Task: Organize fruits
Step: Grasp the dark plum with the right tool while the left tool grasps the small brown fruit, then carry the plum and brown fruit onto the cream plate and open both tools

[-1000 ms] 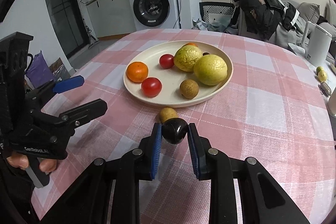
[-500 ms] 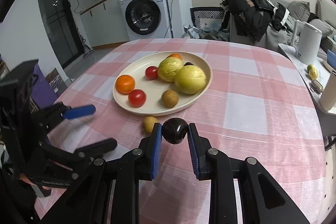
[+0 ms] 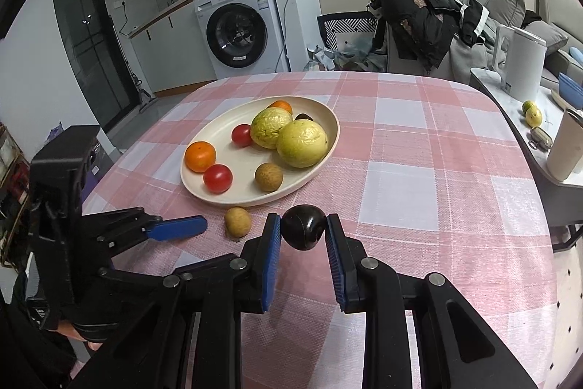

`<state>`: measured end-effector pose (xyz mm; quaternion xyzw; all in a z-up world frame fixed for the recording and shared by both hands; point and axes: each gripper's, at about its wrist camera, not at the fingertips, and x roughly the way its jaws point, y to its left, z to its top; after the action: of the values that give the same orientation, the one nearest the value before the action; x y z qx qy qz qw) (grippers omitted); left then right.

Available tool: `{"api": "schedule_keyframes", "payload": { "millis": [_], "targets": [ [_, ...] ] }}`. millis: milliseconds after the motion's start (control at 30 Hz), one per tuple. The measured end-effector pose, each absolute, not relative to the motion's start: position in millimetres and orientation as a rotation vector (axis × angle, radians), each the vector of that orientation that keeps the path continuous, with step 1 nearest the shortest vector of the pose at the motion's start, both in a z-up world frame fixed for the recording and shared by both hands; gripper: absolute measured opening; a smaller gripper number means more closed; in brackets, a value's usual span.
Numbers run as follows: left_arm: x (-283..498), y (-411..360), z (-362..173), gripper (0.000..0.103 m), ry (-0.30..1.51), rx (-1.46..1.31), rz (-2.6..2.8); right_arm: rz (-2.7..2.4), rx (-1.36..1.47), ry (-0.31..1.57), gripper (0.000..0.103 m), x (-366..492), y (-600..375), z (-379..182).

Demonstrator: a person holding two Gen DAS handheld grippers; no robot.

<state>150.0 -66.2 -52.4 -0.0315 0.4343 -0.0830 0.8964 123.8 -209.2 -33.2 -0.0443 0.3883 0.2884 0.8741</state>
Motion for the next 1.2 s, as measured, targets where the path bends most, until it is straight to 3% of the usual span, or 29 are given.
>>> {"api": "schedule_keyframes", "payload": {
  "millis": [167,433,1200],
  "targets": [
    [163,-71,-51,0.048,0.908,-0.072,-0.143,0.602,-0.092,0.811,0.026,124,-210,-33],
    [174,-70,-51,0.023,0.912,-0.075,-0.139,0.611,-0.096,0.810,0.026,122,-208,-32],
    [125,-51,-18,0.023,0.787,-0.038,-0.195,0.623,-0.095,0.801,0.026,119,-206,-32]
  ]
}}
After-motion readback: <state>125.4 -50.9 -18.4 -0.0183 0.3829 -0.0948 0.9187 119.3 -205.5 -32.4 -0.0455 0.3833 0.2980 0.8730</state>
